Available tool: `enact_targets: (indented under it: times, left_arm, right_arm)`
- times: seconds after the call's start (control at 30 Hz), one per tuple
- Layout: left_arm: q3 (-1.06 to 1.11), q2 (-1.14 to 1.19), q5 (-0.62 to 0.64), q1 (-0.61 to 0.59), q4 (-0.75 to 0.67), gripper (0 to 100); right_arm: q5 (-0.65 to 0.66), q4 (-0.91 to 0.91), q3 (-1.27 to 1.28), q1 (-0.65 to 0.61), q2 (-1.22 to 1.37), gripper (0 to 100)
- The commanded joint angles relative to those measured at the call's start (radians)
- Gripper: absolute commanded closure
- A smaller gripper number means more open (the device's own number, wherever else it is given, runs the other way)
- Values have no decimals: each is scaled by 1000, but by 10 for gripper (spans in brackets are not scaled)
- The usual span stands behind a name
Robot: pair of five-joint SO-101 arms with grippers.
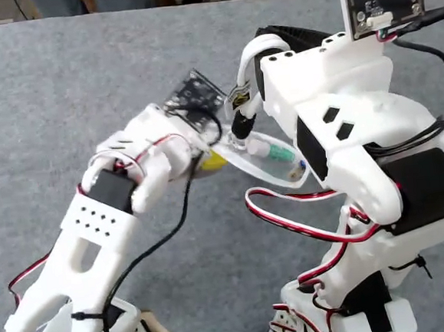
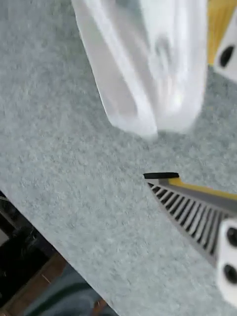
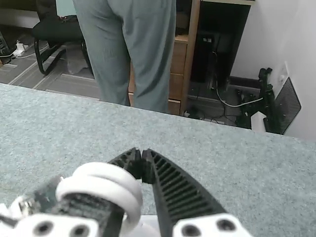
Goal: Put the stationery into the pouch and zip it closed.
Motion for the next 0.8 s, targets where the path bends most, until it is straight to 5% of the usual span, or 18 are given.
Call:
enact_targets:
  times: [0.0, 0.23, 0.43, 0.53, 0.77]
  left_arm:
    - [-35, -9, 17, 64, 6, 614]
    - [-35, -9, 17, 116, 9, 620]
    - [-35, -8, 18, 136, 12, 796]
    - [-33, -3, 21, 153, 20, 800]
    - [-108, -8, 21, 194, 180, 946]
  right_arm:
    - [-11, -6, -10, -9, -12, 986]
    - [-11, -6, -10, -8, -12, 985]
    - [-11, -6, -10, -8, -12, 985]
    - [-11, -6, -10, -6, -12, 985]
    - [-12, -21, -12, 84, -12, 985]
